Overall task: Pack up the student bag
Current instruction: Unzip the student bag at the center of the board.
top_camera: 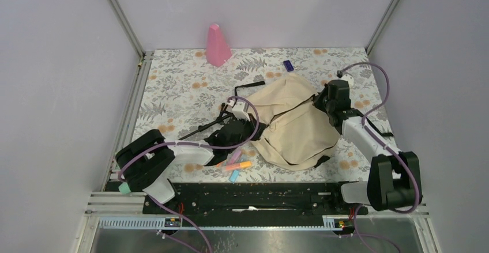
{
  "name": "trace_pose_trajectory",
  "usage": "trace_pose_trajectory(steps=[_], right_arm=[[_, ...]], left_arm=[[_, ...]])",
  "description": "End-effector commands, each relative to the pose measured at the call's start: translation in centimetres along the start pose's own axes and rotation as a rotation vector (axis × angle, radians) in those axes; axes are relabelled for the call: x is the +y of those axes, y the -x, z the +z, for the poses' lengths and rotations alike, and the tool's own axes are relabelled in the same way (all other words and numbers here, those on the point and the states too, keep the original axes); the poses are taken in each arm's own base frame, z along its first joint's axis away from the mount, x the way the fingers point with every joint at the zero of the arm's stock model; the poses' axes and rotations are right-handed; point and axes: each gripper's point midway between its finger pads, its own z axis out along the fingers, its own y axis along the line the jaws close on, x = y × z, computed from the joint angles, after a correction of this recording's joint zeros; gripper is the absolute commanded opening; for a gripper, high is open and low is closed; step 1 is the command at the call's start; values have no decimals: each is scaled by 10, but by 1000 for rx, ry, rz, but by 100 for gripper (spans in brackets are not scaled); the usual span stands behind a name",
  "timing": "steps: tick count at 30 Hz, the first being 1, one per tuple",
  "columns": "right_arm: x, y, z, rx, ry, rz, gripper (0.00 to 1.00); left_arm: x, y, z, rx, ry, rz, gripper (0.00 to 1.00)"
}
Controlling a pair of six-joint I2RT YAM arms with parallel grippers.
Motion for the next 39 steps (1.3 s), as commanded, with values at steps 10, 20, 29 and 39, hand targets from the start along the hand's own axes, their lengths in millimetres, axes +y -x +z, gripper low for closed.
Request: trace_pose_trajectory(steps=[10, 20, 29, 39], right_arm=[[69, 56, 35, -20, 249, -206, 1], [37, 61, -3, -54, 111, -213, 69], [40, 31, -33, -3, 204, -107, 72], [41, -9, -32, 91, 278, -18, 63]], left_arm=[[-72, -21, 14, 69, -172, 111, 11], [-73, 47, 30, 43, 7, 365, 88], [-62, 48, 74, 181, 36, 503, 99], [-39, 30, 84, 253, 112, 555, 86]])
